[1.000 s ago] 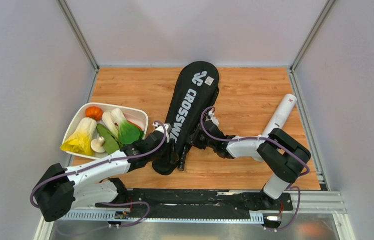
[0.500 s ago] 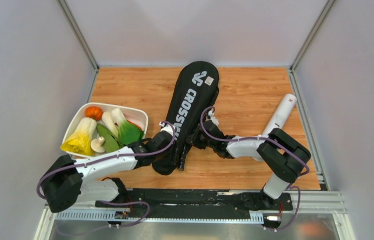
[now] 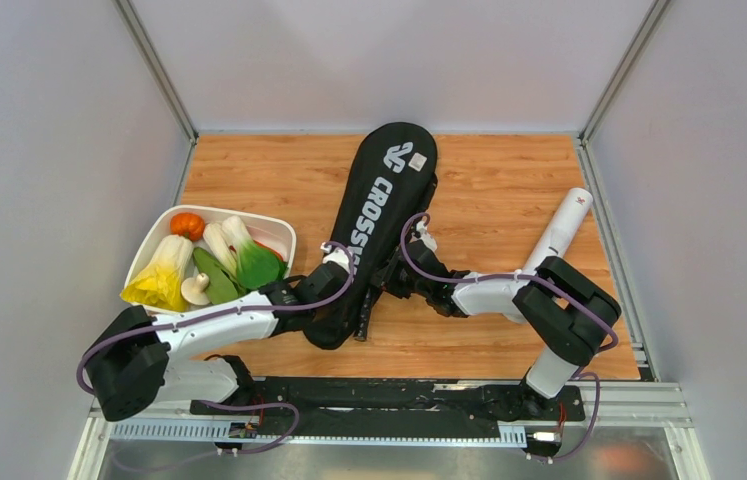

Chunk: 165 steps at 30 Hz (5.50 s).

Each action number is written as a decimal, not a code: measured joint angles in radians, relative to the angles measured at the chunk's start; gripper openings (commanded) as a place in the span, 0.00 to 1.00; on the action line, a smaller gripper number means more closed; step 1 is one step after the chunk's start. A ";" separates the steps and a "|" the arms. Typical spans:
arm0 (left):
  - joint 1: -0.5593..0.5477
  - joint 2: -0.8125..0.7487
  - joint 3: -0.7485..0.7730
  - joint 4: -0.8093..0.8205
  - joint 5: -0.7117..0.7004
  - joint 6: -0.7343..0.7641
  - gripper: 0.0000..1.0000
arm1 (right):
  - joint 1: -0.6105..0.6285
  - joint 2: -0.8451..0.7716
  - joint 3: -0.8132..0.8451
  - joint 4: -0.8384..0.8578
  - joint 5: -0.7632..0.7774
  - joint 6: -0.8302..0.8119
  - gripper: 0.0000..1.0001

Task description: Pack up the badminton gear

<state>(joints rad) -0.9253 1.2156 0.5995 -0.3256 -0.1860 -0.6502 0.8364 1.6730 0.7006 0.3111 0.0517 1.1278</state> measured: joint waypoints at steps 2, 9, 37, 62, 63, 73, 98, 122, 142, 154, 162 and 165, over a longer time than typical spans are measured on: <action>-0.001 -0.010 0.000 -0.004 -0.003 -0.002 0.00 | 0.000 0.000 0.000 0.000 0.000 0.002 0.00; -0.003 -0.102 0.000 -0.017 0.012 -0.022 0.00 | -0.002 0.007 0.006 0.001 0.000 0.041 0.00; 0.005 -0.283 -0.185 0.190 0.062 -0.202 0.00 | -0.050 0.113 0.082 0.038 -0.169 0.222 0.00; -0.009 -0.224 -0.253 0.296 0.055 -0.261 0.00 | -0.060 0.099 0.064 -0.003 -0.139 0.211 0.46; -0.012 -0.220 -0.253 0.285 0.055 -0.261 0.00 | -0.069 0.081 0.064 -0.027 -0.126 0.184 0.49; -0.018 -0.177 -0.234 0.256 0.060 -0.253 0.13 | -0.110 -0.087 0.024 -0.134 -0.042 0.008 0.79; -0.031 0.036 -0.018 0.185 -0.026 -0.092 0.31 | -0.282 0.100 0.224 -0.177 -0.060 -0.223 0.88; -0.031 0.155 -0.055 0.353 -0.017 -0.090 0.28 | -0.315 0.106 0.272 -0.190 0.000 -0.259 0.83; -0.031 0.167 -0.089 0.428 -0.006 -0.119 0.28 | -0.334 0.244 0.372 -0.171 -0.019 -0.251 0.72; -0.031 0.187 -0.094 0.466 0.012 -0.142 0.31 | -0.336 0.321 0.416 -0.140 -0.046 -0.241 0.00; -0.026 0.073 0.039 0.209 -0.040 -0.100 0.51 | -0.331 0.283 0.448 -0.204 -0.032 -0.362 0.00; 0.019 0.005 0.167 0.109 -0.061 -0.057 0.55 | -0.314 0.231 0.505 -0.297 0.016 -0.464 0.00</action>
<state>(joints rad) -0.9058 1.2209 0.7666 -0.2161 -0.2474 -0.7071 0.5220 1.9041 1.2060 0.0143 0.0677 0.6636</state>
